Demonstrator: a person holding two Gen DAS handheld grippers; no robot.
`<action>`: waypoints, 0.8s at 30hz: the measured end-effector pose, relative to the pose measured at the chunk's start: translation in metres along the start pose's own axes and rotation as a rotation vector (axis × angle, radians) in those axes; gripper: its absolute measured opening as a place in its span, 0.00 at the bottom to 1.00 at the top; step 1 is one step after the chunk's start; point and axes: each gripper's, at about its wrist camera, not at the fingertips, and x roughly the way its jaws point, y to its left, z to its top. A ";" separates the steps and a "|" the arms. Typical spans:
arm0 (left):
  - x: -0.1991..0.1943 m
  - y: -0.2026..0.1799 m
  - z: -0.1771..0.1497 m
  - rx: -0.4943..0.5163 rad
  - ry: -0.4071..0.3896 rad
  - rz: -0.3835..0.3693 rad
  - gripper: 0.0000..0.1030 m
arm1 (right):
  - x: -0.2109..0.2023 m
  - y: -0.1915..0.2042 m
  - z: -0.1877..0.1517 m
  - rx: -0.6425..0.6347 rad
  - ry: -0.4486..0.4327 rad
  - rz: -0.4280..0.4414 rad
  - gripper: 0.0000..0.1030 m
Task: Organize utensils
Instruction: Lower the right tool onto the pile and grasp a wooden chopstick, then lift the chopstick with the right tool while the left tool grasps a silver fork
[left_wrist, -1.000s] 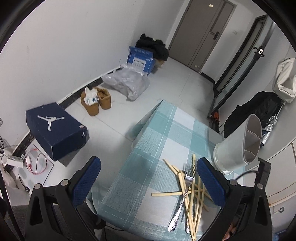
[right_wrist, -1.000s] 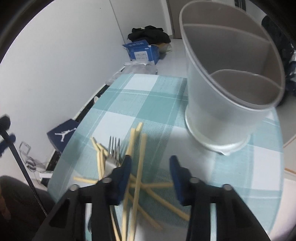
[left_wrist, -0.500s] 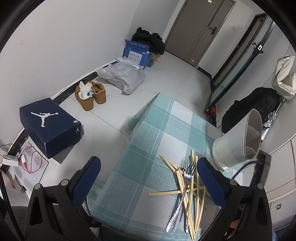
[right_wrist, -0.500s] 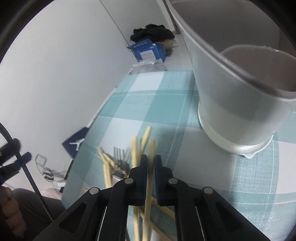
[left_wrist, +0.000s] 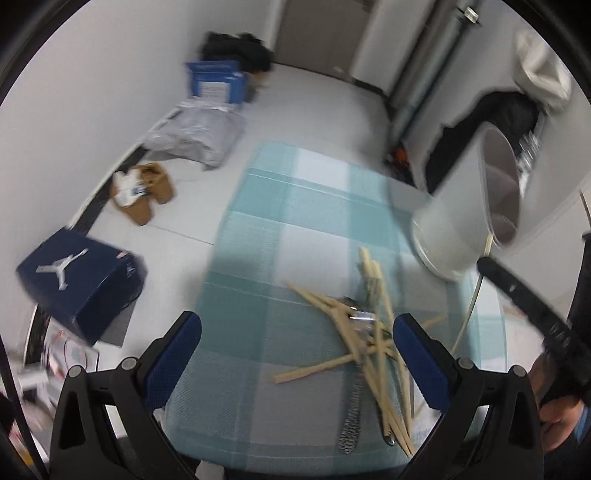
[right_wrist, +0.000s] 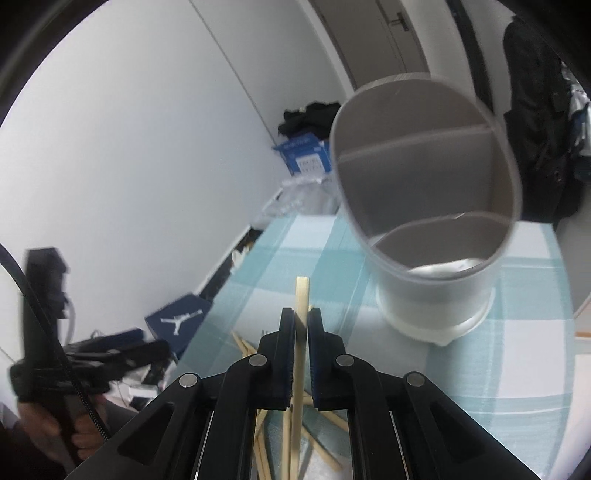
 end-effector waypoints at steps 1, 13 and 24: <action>0.002 -0.004 0.002 0.019 0.010 -0.003 0.99 | -0.006 -0.002 0.001 0.001 -0.016 -0.002 0.06; 0.044 -0.027 0.011 0.076 0.129 -0.010 0.88 | -0.043 -0.020 0.002 0.007 -0.113 -0.017 0.06; 0.058 -0.040 0.014 0.101 0.150 0.015 0.61 | -0.060 -0.029 0.001 0.033 -0.138 -0.011 0.06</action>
